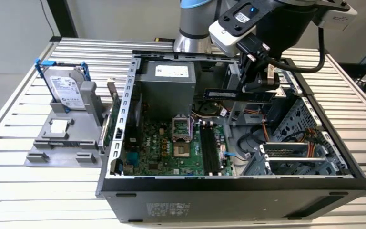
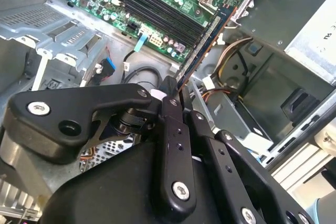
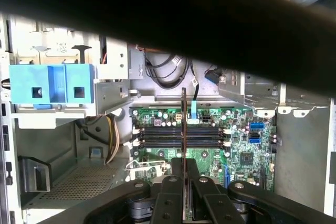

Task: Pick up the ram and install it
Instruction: 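Pick up the ram and move it above insertion slot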

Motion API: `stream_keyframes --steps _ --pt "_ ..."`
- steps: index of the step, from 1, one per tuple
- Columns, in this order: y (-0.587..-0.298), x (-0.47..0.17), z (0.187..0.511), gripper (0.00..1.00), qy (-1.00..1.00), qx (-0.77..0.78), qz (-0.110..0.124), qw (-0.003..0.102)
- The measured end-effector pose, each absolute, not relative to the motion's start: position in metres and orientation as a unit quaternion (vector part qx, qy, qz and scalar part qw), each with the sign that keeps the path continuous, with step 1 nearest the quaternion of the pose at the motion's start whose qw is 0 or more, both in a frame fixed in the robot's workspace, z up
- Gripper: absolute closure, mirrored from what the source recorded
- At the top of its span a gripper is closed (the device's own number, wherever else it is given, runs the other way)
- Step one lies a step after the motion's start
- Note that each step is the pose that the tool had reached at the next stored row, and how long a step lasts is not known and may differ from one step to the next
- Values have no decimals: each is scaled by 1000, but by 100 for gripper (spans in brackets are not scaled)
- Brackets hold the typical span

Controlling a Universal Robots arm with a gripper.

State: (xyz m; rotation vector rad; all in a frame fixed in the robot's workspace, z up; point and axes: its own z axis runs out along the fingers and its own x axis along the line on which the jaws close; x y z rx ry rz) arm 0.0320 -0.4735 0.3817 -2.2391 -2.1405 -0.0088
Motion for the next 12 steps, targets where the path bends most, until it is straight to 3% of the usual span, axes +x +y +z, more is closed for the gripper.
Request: stream_keyframes --steps 12 --pt "-473 32 382 100 -625 -781 -5 22"
